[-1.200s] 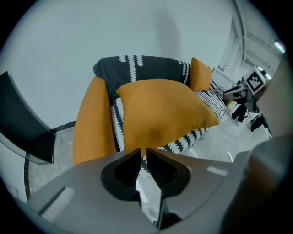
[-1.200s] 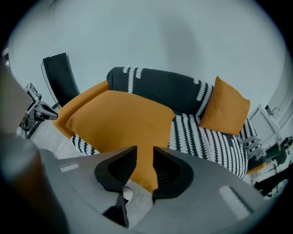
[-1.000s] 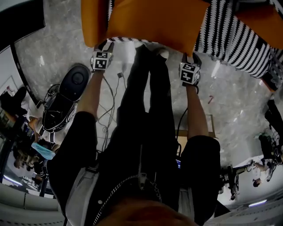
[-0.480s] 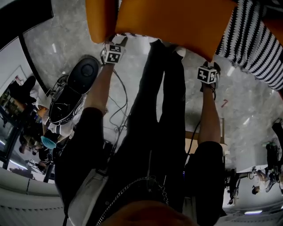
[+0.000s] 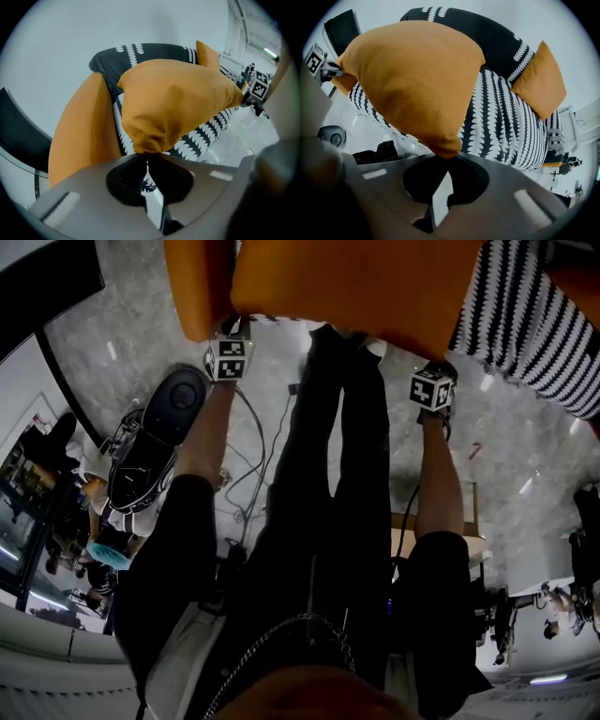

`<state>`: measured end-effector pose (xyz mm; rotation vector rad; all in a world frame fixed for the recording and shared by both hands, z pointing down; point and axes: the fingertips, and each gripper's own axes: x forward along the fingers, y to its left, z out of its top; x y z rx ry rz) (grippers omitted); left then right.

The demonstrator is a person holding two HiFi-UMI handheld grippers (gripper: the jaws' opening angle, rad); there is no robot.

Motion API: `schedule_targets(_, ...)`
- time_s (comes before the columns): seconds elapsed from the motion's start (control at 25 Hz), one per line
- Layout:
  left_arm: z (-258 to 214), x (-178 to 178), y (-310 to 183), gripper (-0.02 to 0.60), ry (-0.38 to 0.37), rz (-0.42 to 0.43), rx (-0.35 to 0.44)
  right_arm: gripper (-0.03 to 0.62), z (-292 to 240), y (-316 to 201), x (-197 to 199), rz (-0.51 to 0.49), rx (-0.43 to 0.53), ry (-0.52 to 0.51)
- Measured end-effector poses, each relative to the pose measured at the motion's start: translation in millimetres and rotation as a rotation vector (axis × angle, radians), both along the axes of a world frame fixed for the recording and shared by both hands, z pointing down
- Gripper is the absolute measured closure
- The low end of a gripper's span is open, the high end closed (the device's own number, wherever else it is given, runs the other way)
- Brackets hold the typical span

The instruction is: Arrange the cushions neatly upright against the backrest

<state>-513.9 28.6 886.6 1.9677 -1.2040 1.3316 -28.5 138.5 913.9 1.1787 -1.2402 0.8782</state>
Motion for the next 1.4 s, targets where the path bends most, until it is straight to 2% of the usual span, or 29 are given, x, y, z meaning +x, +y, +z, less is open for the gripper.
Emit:
schedule_targets(0.16, -38.8, 14.6, -9.6, 0.566, 0.01, 0.021, 0.032, 0.592, -35.5, -9.5, 0.8, 0.004, 0.06, -0.004)
schedule_targets(0.36, -98.6, 30.3, -28.9, 0.569, 0.065, 0.031, 0.061, 0.592, -96.6, -30.4, -1.0, -0.038, 0.147, 0.003)
schedule_targets(0.68, -177.7, 49.8, -88.4, 0.571, 0.135, 0.092, 0.137, 0.592, -184.3, -93.8, 17.6, 0.008, 0.278, 0.033)
schedule_targets(0.92, -212.5, 61.1, -133.8, 0.571, 0.147, 0.161, 0.135, 0.592, -227.2, -152.4, 28.8, 0.023, 0.331, 0.028)
schedule_targets(1.16, -236.5, 91.2, -187.8, 0.571, 0.151, 0.185, 0.137, 0.592, -257.0, -216.3, 54.1, 0.105, 0.394, -0.011)
schedule_targets(1.28, -264.4, 106.9, -224.6, 0.571, 0.127, 0.171, 0.137, 0.592, -272.8, -258.9, 64.3, 0.074, 0.398, -0.034)
schedule_targets(1.4, -268.8, 112.9, -253.2, 0.571, 0.112, 0.147, 0.132, 0.591, -282.1, -297.4, 70.4, -0.001, 0.385, -0.039)
